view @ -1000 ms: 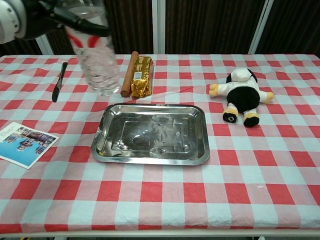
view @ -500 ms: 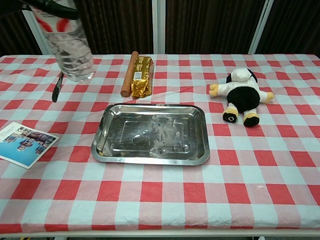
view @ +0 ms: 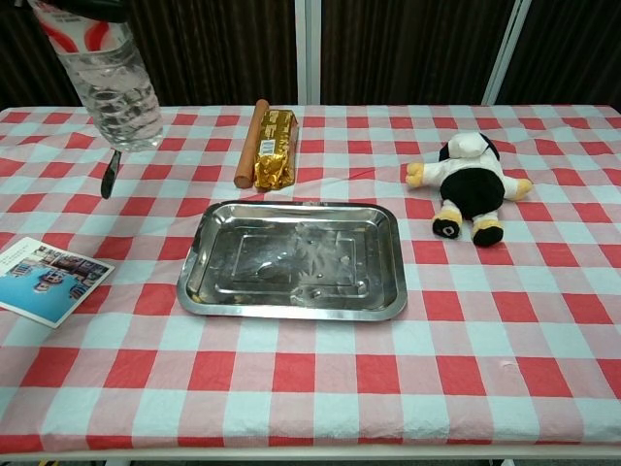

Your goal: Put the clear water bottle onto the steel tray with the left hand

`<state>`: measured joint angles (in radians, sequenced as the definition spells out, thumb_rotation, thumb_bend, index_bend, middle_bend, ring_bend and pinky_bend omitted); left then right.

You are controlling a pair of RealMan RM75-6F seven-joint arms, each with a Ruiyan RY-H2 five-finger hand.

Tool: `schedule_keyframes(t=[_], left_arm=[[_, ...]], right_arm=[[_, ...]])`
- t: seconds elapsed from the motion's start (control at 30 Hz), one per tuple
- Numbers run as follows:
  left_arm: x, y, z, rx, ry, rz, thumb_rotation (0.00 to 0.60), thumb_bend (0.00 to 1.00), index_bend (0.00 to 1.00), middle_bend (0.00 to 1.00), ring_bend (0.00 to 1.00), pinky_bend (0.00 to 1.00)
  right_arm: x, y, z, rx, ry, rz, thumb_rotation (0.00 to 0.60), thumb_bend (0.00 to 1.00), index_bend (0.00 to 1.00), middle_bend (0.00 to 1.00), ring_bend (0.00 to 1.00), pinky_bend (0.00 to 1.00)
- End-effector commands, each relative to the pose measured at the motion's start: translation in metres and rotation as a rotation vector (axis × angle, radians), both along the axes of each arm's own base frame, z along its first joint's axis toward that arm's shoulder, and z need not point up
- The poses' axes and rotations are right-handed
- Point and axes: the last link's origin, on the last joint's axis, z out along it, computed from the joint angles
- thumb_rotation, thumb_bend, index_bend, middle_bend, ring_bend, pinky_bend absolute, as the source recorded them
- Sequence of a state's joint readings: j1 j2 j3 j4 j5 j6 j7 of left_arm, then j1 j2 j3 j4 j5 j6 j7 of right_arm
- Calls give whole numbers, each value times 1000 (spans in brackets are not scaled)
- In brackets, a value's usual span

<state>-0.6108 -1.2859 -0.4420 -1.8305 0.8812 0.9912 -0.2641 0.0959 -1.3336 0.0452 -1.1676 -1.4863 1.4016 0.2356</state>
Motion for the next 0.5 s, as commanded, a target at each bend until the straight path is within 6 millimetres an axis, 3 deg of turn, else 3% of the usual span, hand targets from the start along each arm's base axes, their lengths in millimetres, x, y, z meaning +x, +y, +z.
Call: schedule_keyframes(t=[0.03, 0.27, 0.5], left_arm=[[9, -8, -20, -48, -65, 14, 600, 206, 570, 633, 440, 439], [28, -17, -46, -86, -107, -5, 600, 206, 570, 633, 441, 441], [48, -32, -90, -111, -111, -39, 600, 207, 570, 636, 444, 442]], right_arm=[[1, 1, 0, 1, 0, 3, 600, 124, 67, 43, 0, 0], [0, 2, -2, 12, 4, 1, 600, 124, 67, 43, 0, 0], [-1, 0, 0, 5, -4, -5, 600, 124, 67, 43, 0, 0]])
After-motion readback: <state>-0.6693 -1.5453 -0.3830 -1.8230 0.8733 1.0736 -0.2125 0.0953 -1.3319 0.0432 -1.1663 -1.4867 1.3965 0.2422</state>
